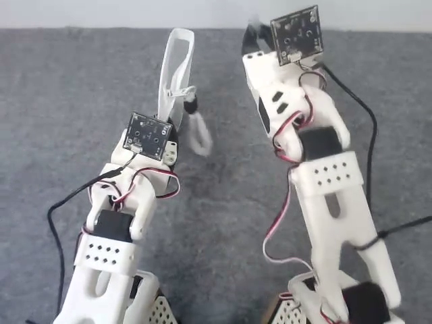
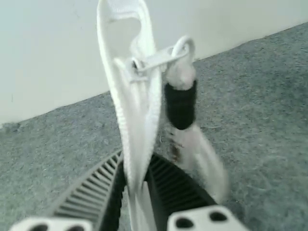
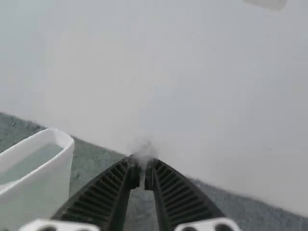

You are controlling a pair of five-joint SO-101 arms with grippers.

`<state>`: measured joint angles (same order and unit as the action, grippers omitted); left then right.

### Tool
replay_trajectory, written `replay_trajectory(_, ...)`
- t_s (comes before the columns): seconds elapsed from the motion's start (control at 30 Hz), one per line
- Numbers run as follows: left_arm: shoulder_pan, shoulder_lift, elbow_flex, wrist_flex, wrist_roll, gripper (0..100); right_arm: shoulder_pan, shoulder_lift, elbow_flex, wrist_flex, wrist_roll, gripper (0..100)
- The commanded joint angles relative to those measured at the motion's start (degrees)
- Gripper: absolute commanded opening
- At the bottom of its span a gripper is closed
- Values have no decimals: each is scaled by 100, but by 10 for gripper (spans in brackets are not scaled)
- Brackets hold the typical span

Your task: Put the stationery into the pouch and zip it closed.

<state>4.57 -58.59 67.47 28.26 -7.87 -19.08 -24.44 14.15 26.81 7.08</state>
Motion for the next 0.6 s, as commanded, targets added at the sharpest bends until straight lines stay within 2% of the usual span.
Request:
replay_trajectory(0.0,-53,0,-40,97,0,9,-347,-875,-334,1138,-35,64)
replay_trajectory(0.13,-53,0,-40,97,0,9,-760,-1288,-229,2202,-53,175)
replay_trajectory(0.23,-53,0,-40,97,0,9,-1147,-1446,79,2413,-18,195)
replay_trajectory(0.47,-53,0,-40,97,0,9,-1666,-1684,1196,1789,18,195)
replay_trajectory(0.57,-53,0,-40,97,0,9,-1851,-1684,1670,1332,404,195)
